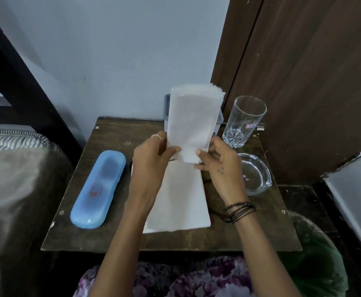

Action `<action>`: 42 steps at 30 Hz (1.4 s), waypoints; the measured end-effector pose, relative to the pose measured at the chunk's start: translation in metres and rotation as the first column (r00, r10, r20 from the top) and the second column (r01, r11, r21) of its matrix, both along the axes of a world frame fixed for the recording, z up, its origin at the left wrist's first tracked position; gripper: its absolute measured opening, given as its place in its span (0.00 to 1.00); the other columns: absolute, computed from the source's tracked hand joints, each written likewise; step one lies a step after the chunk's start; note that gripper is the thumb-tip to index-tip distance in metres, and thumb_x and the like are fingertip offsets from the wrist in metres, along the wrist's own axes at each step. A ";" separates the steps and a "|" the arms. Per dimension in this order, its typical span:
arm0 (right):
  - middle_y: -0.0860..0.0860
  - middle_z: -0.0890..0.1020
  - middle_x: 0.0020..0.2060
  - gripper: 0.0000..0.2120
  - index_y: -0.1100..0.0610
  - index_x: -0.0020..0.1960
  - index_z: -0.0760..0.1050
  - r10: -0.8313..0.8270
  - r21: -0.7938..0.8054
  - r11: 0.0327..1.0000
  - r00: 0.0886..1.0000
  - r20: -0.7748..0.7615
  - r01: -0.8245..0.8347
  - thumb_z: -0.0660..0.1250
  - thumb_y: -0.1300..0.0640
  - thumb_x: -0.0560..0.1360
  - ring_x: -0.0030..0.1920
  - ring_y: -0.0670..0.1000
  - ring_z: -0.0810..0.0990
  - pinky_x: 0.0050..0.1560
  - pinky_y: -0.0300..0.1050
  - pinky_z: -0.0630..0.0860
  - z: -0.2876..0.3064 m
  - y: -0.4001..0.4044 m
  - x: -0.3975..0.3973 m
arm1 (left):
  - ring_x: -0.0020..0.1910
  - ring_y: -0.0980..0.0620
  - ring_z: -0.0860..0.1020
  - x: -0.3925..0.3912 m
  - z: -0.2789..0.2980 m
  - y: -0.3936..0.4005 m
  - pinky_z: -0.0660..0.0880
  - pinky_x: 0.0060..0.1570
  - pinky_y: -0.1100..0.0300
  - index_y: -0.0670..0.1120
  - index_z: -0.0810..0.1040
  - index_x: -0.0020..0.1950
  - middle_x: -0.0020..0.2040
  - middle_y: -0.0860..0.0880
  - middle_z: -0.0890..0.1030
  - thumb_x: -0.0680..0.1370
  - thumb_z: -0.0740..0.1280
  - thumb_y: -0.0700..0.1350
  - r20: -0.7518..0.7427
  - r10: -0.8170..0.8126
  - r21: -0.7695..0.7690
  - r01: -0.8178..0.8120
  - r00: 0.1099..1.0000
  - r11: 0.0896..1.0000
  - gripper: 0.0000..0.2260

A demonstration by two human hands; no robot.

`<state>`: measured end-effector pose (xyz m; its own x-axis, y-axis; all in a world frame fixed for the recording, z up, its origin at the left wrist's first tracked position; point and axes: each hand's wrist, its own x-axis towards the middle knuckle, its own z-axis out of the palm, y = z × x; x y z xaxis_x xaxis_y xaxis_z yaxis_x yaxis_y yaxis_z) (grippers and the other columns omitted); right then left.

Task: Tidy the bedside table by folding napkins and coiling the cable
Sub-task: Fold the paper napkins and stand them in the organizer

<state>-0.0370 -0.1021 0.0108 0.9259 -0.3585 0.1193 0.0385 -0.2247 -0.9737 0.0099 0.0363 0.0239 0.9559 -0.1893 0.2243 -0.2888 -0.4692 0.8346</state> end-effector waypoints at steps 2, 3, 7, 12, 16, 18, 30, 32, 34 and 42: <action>0.47 0.80 0.43 0.12 0.48 0.49 0.76 -0.027 0.000 1.000 0.999 0.031 0.027 0.65 0.65 0.76 0.41 0.41 0.82 0.41 0.39 0.81 0.012 -0.013 0.021 | 0.38 0.58 0.76 0.023 0.011 -0.012 0.70 0.35 0.77 0.48 0.77 0.45 0.39 0.57 0.77 0.75 0.68 0.40 0.015 -0.031 0.020 0.030 0.999 0.999 0.03; 0.47 0.80 0.43 0.11 0.51 0.52 0.76 -0.045 0.003 0.999 0.998 0.041 0.045 0.65 0.66 0.76 0.40 0.41 0.82 0.42 0.39 0.81 0.018 -0.019 0.032 | 0.39 0.58 0.76 0.034 0.016 -0.018 0.70 0.36 0.77 0.45 0.77 0.48 0.40 0.55 0.77 0.75 0.68 0.38 0.035 -0.042 0.032 0.041 0.999 0.999 0.04; 0.54 0.82 0.44 0.06 0.62 0.52 0.77 -0.137 -0.136 0.980 0.987 0.079 0.147 0.66 0.64 0.75 0.36 0.44 0.82 0.39 0.39 0.82 0.037 -0.040 0.074 | 0.35 0.60 0.73 0.071 0.031 -0.039 0.68 0.36 0.77 0.45 0.71 0.42 0.35 0.57 0.73 0.75 0.66 0.35 0.122 -0.072 0.040 0.068 0.990 0.997 0.07; 0.49 0.82 0.38 0.07 0.56 0.52 0.78 -0.263 -0.349 0.892 0.958 0.111 0.286 0.69 0.59 0.74 0.29 0.48 0.81 0.34 0.50 0.82 0.034 -0.049 0.104 | 0.44 0.52 0.75 0.103 0.022 -0.054 0.69 0.40 0.69 0.45 0.74 0.50 0.45 0.50 0.78 0.75 0.67 0.38 0.130 -0.063 0.100 0.050 0.990 0.994 0.06; 0.52 0.84 0.43 0.07 0.56 0.51 0.78 -0.288 -0.425 0.849 0.949 0.130 0.315 0.70 0.59 0.73 0.39 0.58 0.83 0.40 0.56 0.80 0.025 -0.048 0.112 | 0.51 0.44 0.76 0.116 0.012 -0.057 0.73 0.53 0.49 0.44 0.75 0.52 0.48 0.45 0.79 0.73 0.70 0.40 0.160 -0.040 0.195 0.008 0.986 0.981 0.09; 0.52 0.85 0.44 0.07 0.56 0.51 0.78 -0.294 -0.447 0.835 0.947 0.130 0.321 0.70 0.59 0.73 0.40 0.58 0.83 0.41 0.54 0.80 0.024 -0.048 0.113 | 0.49 0.46 0.74 0.119 0.012 -0.058 0.69 0.50 0.51 0.46 0.73 0.47 0.42 0.50 0.77 0.72 0.70 0.40 0.185 -0.020 0.213 -0.020 0.983 0.977 0.08; 0.49 0.84 0.43 0.08 0.54 0.49 0.74 -0.280 -0.657 0.709 0.957 0.073 0.257 0.71 0.56 0.72 0.44 0.54 0.81 0.38 0.42 0.72 0.023 -0.041 0.115 | 0.48 0.47 0.62 0.112 0.003 -0.066 0.48 0.41 0.57 0.44 0.64 0.39 0.44 0.47 0.68 0.70 0.65 0.35 0.305 0.054 0.399 -0.179 0.951 0.899 0.09; 0.51 0.84 0.44 0.09 0.55 0.51 0.74 -0.276 -0.706 0.664 0.958 0.079 0.249 0.70 0.56 0.73 0.46 0.56 0.81 0.37 0.43 0.71 0.023 -0.040 0.116 | 0.51 0.46 0.63 0.112 0.002 -0.066 0.51 0.45 0.56 0.43 0.65 0.37 0.49 0.46 0.67 0.70 0.67 0.37 0.304 0.065 0.421 -0.196 0.950 0.886 0.10; 0.52 0.84 0.45 0.10 0.56 0.53 0.74 -0.285 -0.750 0.613 0.955 0.082 0.248 0.70 0.58 0.73 0.47 0.57 0.81 0.36 0.42 0.68 0.022 -0.040 0.116 | 0.55 0.45 0.64 0.113 0.002 -0.065 0.52 0.47 0.55 0.43 0.67 0.36 0.54 0.45 0.69 0.70 0.67 0.40 0.270 0.049 0.454 -0.172 0.961 0.874 0.09; 0.54 0.82 0.50 0.20 0.55 0.61 0.70 -0.198 -0.745 0.662 0.978 -0.066 0.084 0.71 0.57 0.71 0.51 0.58 0.79 0.40 0.43 0.67 0.029 -0.043 0.118 | 0.58 0.43 0.65 0.115 0.008 -0.067 0.53 0.47 0.52 0.43 0.69 0.37 0.56 0.43 0.73 0.70 0.65 0.40 0.238 0.008 0.569 -0.147 0.971 0.809 0.05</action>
<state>0.0808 -0.1446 0.0403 0.8983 -0.3341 0.2852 -0.1672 -0.8605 -0.4812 0.1250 -0.0304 0.0314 0.9138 -0.2771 0.2968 -0.3688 -0.8724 0.3209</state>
